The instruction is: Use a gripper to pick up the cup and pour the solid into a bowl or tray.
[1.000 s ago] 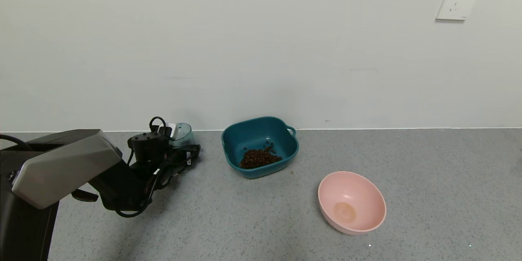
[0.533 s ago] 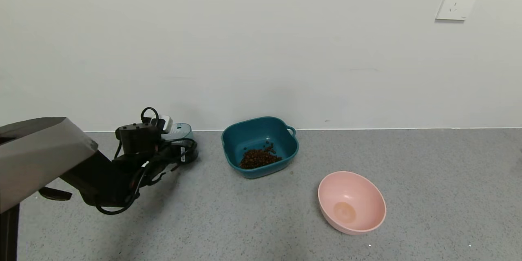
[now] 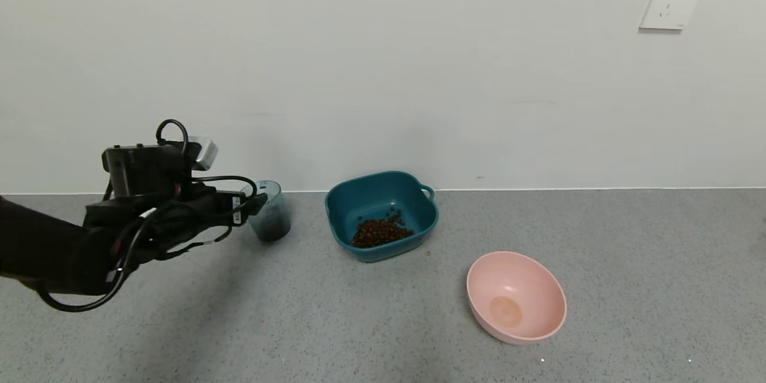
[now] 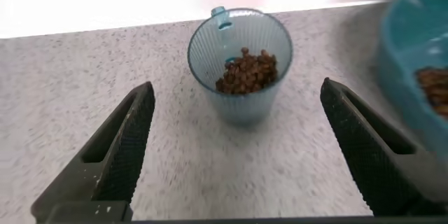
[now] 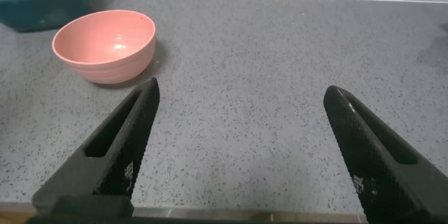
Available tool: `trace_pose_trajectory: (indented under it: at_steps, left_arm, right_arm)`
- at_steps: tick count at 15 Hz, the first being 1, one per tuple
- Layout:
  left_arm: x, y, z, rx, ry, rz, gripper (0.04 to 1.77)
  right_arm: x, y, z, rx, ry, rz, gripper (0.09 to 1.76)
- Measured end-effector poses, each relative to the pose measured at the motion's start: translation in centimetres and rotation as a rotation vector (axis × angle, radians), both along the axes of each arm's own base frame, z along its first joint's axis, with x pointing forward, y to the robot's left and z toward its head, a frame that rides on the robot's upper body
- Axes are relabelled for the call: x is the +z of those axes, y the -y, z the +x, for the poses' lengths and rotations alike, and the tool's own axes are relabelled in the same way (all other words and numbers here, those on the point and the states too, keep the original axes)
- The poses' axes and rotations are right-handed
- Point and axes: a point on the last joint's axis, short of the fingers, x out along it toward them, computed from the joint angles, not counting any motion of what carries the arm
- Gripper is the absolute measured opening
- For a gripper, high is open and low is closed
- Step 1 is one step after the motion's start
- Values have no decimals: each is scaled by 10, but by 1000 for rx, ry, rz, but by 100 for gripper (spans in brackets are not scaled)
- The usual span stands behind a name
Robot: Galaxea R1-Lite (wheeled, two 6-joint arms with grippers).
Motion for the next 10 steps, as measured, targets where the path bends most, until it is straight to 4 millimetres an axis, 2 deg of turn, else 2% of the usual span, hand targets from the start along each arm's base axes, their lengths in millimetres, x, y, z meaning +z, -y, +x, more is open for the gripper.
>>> trace_pose_trajectory:
  at_steps: [6, 10]
  left_arm:
    - [66, 0, -67, -52, 61, -19, 171]
    - [90, 4, -126, -115, 78, -26, 171]
  right_arm:
    - [0, 0, 0, 0, 0, 0, 171]
    - [0, 0, 0, 0, 0, 0, 171]
